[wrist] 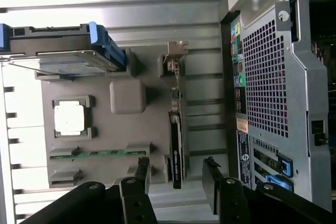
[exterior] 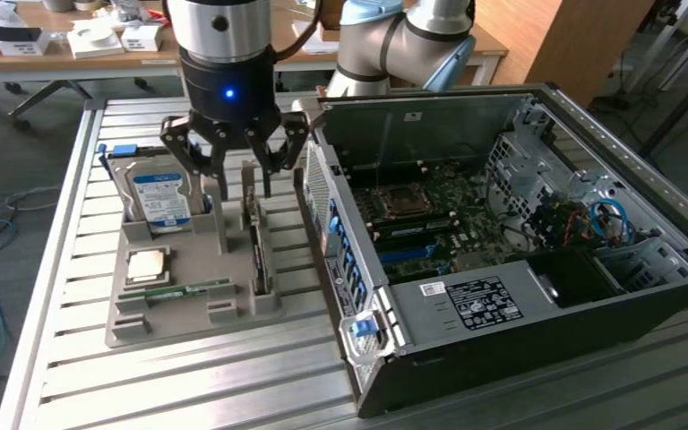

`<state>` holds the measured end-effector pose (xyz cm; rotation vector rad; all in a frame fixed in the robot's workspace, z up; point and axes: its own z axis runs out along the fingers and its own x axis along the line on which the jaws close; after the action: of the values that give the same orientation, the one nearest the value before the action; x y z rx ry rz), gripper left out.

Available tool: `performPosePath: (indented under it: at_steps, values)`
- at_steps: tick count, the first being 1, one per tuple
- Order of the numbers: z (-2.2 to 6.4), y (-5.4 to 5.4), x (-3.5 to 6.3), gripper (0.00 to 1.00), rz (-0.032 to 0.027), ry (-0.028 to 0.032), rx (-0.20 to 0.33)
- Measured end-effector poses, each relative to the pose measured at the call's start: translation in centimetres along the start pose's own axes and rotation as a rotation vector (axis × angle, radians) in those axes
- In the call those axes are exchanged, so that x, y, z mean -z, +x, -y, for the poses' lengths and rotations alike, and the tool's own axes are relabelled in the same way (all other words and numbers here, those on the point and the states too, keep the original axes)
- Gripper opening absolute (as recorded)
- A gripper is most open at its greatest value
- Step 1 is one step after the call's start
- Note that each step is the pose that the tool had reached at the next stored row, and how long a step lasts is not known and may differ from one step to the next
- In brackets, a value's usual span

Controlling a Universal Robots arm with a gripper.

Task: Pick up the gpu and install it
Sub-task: 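Pick up the gpu and move the gpu toward the slot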

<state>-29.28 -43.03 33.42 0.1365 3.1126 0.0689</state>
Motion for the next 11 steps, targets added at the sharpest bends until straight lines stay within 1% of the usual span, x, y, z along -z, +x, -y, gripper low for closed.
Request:
performPosePath:
  at_steps: [8,11]
  values:
    - [0.04,0.02,-0.88,0.53,0.0,0.0,0.0]
    - [0.04,0.02,-0.92,0.53,-0.0002,0.0002,0.0]
